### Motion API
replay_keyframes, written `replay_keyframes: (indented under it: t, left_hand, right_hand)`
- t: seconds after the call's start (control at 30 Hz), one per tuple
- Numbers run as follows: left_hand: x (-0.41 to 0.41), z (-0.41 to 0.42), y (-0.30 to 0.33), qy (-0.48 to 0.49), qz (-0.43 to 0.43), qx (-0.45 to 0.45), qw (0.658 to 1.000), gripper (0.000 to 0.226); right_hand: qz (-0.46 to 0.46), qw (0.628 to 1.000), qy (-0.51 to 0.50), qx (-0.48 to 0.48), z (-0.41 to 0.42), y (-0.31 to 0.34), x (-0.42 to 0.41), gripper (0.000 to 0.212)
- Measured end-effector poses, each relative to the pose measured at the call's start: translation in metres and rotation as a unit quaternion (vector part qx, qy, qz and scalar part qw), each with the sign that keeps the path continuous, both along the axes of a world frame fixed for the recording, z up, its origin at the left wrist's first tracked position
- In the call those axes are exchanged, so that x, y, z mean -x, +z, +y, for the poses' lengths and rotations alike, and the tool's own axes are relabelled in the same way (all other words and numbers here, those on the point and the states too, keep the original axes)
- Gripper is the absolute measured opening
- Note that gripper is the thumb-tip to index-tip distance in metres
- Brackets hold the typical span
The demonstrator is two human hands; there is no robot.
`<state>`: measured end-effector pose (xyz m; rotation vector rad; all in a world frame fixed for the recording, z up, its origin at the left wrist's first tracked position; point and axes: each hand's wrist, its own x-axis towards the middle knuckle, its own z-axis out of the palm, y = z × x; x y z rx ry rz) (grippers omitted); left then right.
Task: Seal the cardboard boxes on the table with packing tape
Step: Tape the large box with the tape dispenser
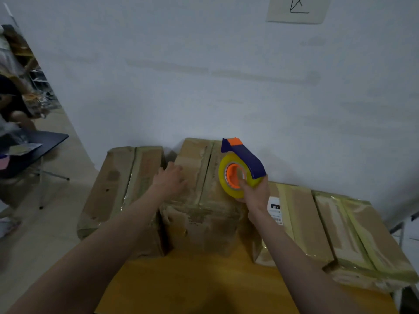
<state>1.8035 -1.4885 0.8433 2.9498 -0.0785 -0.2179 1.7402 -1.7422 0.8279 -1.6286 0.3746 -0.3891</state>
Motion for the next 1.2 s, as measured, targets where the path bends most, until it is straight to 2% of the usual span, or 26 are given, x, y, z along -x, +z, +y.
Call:
replay_keyframes:
  t: [0.1, 0.2, 0.27, 0.4, 0.67, 0.83, 1.03, 1.13, 1.2]
  left_hand:
    - [-0.018, 0.018, -0.009, -0.015, 0.022, 0.041, 0.999, 0.057]
    - [-0.031, 0.026, -0.019, -0.035, 0.035, 0.087, 0.995, 0.057]
    - [-0.034, 0.025, -0.024, -0.042, 0.032, 0.108, 0.993, 0.058]
    - [-0.035, 0.026, -0.027, -0.044, 0.014, 0.12, 0.992, 0.059]
    - [0.0, 0.038, -0.025, -0.059, -0.002, 0.14, 0.988, 0.051]
    - [0.063, 0.043, -0.027, -0.06, -0.008, 0.199, 0.978, 0.042]
    - [0.124, 0.045, -0.031, -0.114, -0.009, 0.265, 0.957, 0.022]
    - [0.122, 0.052, -0.024, -0.135, 0.003, 0.287, 0.948, 0.008]
    - [0.1, 0.056, -0.015, -0.157, 0.001, 0.256, 0.954, 0.008]
  right_hand:
    - [-0.001, 0.999, -0.04, 0.016, 0.018, 0.002, -0.001, 0.061]
    - [0.003, 0.997, -0.06, 0.042, 0.027, 0.0, 0.0, 0.068]
    - [0.009, 0.997, -0.07, 0.027, 0.03, -0.004, 0.001, 0.071]
    - [0.014, 0.998, -0.065, 0.003, 0.034, -0.004, 0.006, 0.073]
    - [0.015, 0.996, -0.039, 0.081, 0.04, 0.01, 0.03, 0.065]
    - [0.022, 0.996, -0.056, 0.068, 0.031, 0.017, 0.081, 0.065]
    - [0.029, 0.994, -0.074, 0.071, 0.007, 0.005, 0.13, 0.063]
    - [0.032, 0.994, -0.073, 0.079, 0.003, 0.005, 0.141, 0.063]
    - [0.032, 0.993, -0.071, 0.09, 0.005, 0.006, 0.144, 0.06]
